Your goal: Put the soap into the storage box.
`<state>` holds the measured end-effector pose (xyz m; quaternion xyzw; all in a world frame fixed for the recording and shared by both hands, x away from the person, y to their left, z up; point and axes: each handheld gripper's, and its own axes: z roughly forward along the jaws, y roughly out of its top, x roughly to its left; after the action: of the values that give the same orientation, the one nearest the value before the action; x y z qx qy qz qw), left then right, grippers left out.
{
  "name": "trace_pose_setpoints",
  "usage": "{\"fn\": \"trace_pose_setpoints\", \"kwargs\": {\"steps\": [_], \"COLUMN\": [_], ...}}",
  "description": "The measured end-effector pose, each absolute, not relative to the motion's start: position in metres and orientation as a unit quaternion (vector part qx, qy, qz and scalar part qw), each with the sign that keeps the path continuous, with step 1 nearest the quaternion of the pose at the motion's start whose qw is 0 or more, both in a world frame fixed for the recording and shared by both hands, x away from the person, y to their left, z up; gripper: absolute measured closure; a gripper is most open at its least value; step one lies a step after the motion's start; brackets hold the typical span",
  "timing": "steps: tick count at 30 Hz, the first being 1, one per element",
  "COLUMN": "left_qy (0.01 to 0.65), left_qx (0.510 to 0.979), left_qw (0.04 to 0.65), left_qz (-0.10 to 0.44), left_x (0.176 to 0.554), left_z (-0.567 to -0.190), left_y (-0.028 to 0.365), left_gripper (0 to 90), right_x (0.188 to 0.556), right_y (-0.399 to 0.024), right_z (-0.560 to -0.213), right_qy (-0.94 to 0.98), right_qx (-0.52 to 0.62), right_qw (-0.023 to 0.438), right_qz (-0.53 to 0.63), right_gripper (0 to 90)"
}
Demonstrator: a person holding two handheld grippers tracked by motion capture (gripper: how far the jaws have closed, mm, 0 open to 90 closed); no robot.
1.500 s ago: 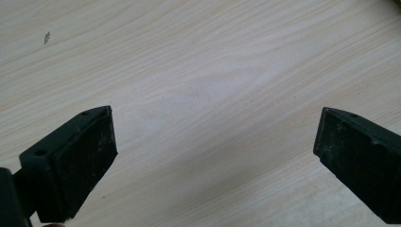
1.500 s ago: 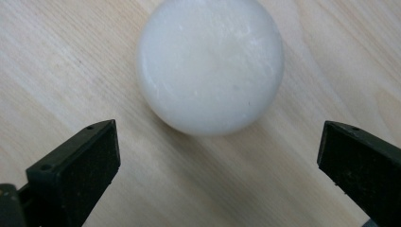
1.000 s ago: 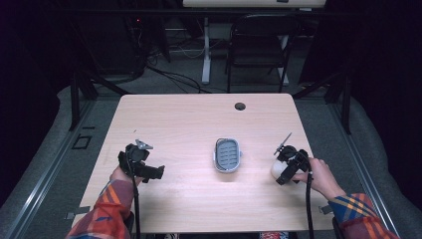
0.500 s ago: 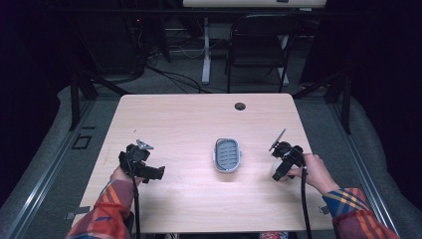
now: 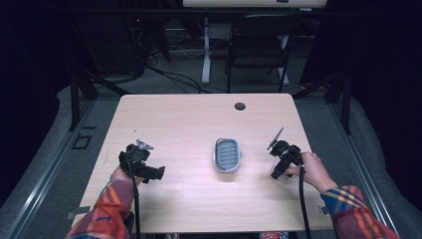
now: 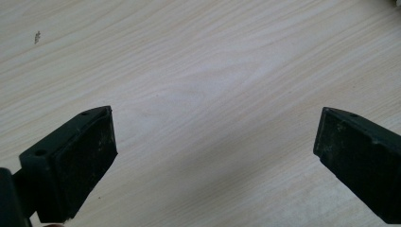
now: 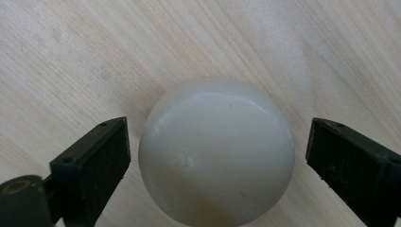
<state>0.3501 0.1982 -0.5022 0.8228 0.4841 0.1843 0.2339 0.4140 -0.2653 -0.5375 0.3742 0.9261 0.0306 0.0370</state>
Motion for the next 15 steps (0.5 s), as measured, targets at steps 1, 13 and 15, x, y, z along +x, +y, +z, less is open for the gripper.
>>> {"fn": "trace_pose_setpoints", "kwargs": {"steps": [1,13,15], "left_qy": [0.484,0.482,0.482], "left_qx": [0.823,0.824,0.824], "left_qw": [0.234,0.233,0.233], "left_qz": [0.184,0.185,0.185], "left_x": [0.3501,0.3502,0.3502], "left_z": [-0.5022,-0.5022,-0.5024], "left_y": [0.1983,0.1979,0.1977], "left_gripper": [0.2,0.1,0.2], "right_x": [0.4143,0.4141,0.4141], "right_y": [-0.2654,-0.2639,-0.2634], "right_z": [-0.5373,-0.5413,-0.5411], "right_qy": [0.926,0.925,0.925], "right_qx": [0.374,0.377,0.378], "right_qw": [0.036,0.031,0.029], "right_qz": [0.027,0.024,0.021], "right_gripper": [8.9,23.0,23.4]}}
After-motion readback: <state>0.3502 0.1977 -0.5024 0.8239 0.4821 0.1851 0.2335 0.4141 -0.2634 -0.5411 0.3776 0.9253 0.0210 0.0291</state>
